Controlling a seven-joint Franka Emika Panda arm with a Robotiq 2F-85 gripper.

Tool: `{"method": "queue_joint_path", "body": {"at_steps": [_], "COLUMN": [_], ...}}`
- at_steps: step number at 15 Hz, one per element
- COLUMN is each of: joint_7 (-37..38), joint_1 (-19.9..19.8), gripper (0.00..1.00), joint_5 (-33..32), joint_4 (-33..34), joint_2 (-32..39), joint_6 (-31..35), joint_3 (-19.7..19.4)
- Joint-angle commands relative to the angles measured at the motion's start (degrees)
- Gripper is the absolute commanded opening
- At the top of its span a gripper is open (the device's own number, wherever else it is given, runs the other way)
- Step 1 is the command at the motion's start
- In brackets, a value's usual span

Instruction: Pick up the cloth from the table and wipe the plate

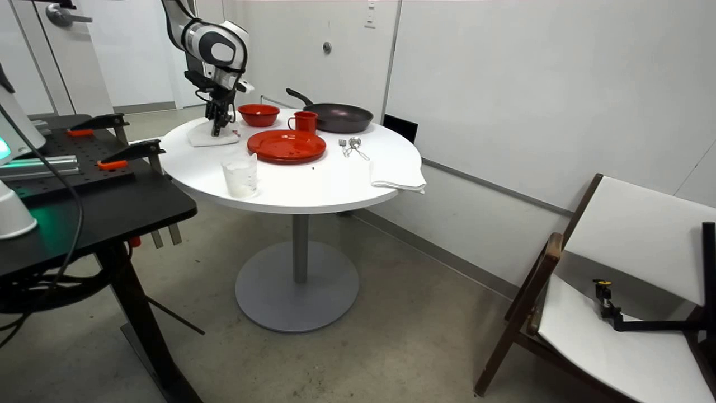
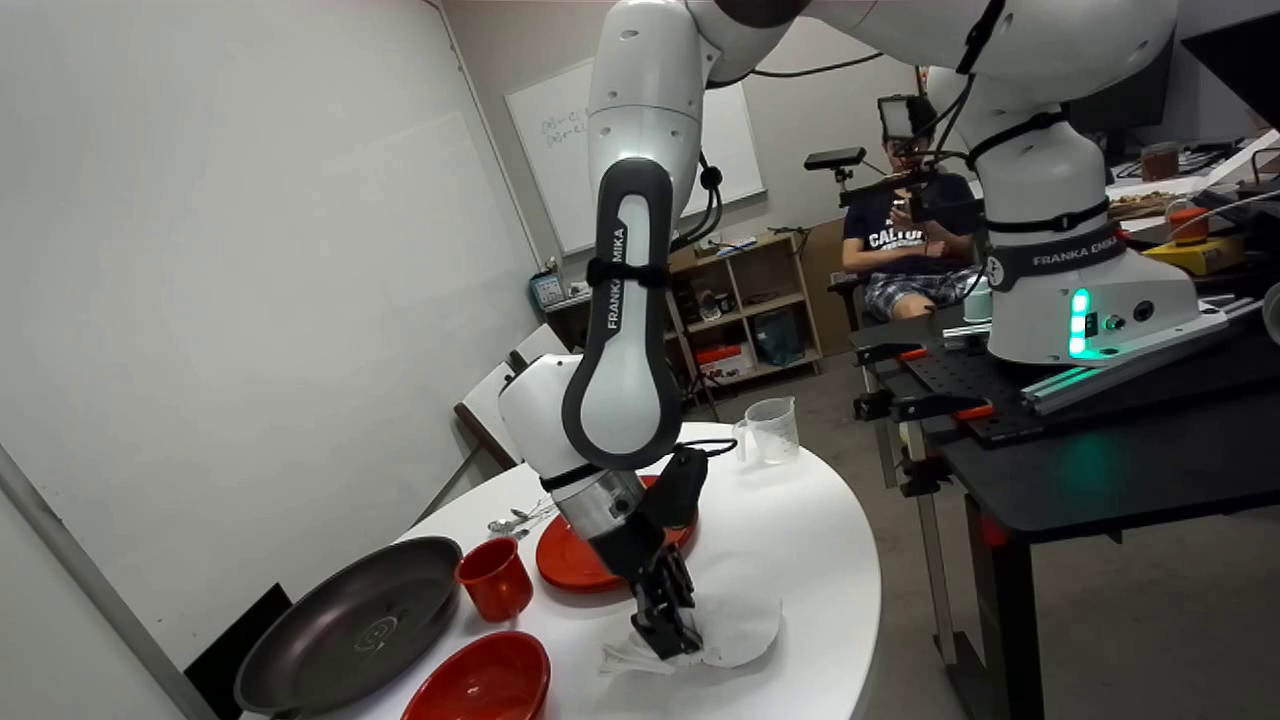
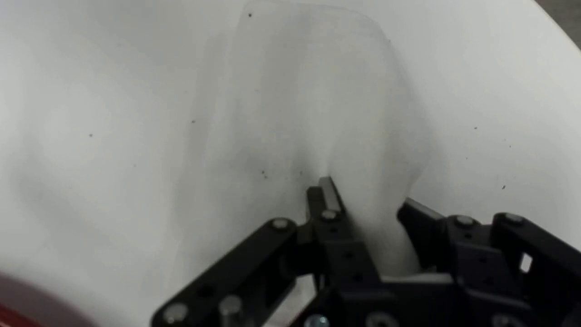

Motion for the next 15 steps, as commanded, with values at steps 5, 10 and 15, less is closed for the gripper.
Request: {"method": "queue_joint_path", "body": {"at_steps": [5,10,15], "joint_7": [0.3,3.8,6.6], "joint_1": [0.1,2.6,3.0], "gripper": [0.53,0.90,1.00], "joint_5": [0.8,-2.2,-6.0], "joint_4": [1.7,0.9,-0.4], "joint_2": [0.3,-3.3,-10.3], "joint_6": [0.7,-5.3,-12.2], "joint_3": [0.1,-3.3,-6.6]}}
